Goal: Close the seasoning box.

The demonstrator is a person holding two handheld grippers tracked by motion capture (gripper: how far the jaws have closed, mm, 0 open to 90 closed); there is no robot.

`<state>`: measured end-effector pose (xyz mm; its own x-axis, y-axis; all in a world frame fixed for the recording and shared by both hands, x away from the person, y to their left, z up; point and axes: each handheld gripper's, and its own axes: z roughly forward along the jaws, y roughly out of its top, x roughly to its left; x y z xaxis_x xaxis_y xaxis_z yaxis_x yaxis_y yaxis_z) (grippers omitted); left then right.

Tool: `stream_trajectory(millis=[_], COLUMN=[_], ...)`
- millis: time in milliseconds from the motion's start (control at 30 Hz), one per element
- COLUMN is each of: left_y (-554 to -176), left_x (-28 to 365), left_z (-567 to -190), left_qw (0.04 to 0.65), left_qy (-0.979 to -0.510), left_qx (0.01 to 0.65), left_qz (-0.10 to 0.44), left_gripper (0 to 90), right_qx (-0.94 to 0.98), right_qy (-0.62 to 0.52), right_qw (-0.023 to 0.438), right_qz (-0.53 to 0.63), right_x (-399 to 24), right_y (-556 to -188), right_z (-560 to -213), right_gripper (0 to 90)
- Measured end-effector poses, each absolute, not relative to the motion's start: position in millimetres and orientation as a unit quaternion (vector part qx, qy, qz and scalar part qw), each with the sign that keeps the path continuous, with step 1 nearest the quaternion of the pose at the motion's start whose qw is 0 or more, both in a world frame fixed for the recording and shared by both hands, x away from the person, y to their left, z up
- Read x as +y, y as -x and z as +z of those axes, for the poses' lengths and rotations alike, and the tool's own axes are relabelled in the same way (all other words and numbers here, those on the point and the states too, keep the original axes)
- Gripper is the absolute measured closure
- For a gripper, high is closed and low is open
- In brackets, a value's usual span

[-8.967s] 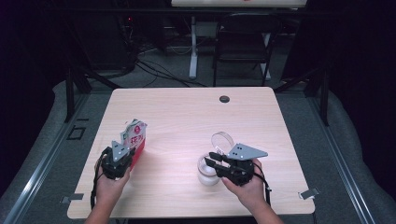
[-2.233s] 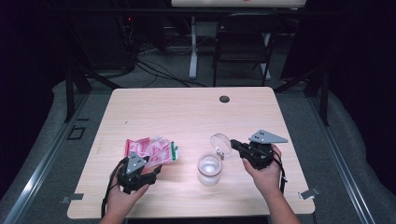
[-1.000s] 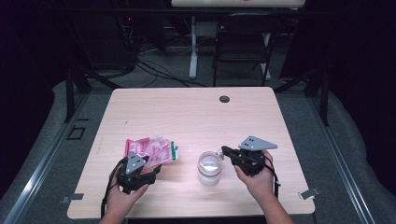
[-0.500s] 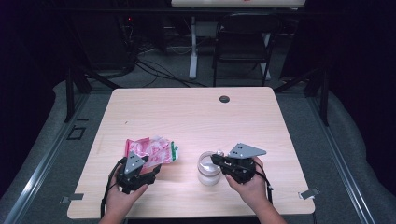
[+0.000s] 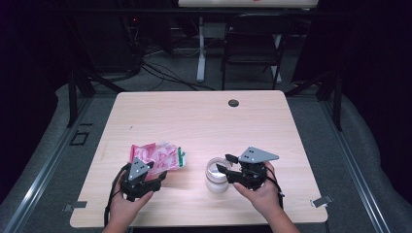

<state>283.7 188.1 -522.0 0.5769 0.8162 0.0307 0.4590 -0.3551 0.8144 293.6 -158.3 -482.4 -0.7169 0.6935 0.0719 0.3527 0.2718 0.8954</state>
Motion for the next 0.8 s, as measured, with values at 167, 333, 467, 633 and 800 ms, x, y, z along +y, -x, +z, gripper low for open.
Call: stream_trajectory(millis=[167, 333, 467, 633, 800], left_y=[-283, -282, -283, -283, -284], left_x=[190, 193, 196, 198, 199], left_z=[-521, -520, -520, -519, -520], left_qw=[0.403, 0.406, 0.409, 0.409, 0.409], left_qy=[-0.791, -0.788, -0.785, -0.784, -0.782], left_qx=[0.402, 0.404, 0.408, 0.410, 0.414], left_qz=[0.224, 0.224, 0.222, 0.225, 0.222], left_gripper=[40.1, 40.2, 40.2, 40.2, 40.2], right_qx=[0.780, 0.765, 0.757, 0.750, 0.744], right_qy=[-0.344, -0.370, -0.385, -0.403, -0.423], right_qw=[0.198, 0.210, 0.220, 0.235, 0.241], right_qz=[0.485, 0.484, 0.481, 0.469, 0.458], right_x=[-160, -175, -189, -208, -226], right_y=[-294, -294, -291, -287, -281], right_z=[-479, -476, -478, -482, -488], right_gripper=[43.9, 43.1, 42.9, 41.5, 41.1])
